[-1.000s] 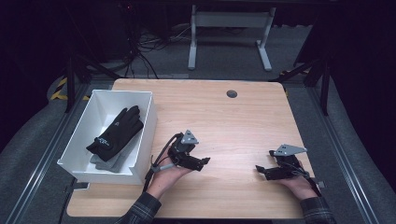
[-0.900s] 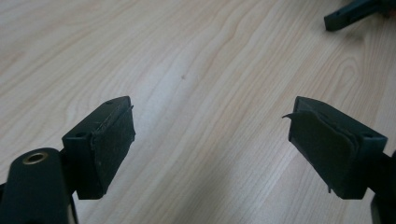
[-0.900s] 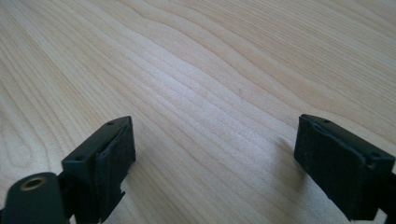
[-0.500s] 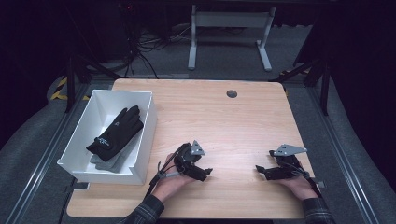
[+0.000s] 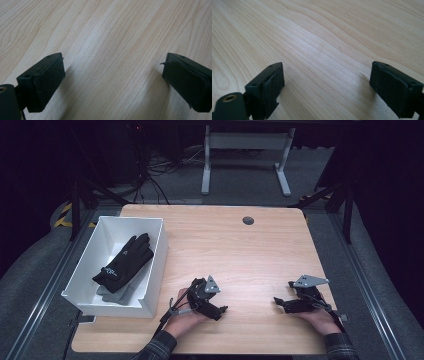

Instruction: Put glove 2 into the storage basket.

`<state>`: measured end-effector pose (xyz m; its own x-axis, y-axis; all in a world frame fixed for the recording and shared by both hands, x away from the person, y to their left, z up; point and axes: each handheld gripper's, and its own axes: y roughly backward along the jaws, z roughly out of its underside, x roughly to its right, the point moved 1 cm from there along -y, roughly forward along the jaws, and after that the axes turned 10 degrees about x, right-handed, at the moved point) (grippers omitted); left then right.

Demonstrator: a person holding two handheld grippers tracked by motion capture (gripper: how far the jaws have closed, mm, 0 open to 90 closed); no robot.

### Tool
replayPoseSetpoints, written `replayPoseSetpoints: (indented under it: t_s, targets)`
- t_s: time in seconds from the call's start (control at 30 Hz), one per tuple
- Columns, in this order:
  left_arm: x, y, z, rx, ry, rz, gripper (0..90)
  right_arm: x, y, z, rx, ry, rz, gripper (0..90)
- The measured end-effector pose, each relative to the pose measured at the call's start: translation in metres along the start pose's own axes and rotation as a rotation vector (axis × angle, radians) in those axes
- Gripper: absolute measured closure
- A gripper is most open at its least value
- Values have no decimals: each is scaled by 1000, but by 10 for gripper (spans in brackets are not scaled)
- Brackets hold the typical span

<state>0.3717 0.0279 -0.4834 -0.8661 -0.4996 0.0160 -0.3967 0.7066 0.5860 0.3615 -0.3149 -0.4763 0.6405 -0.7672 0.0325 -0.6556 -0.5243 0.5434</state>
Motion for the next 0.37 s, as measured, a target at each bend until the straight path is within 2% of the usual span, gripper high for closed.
replayPoseSetpoints:
  t_s: [0.37]
  targets:
    - [0,0,0,-1,3,1,46,0,0,0,1,-3,4,128]
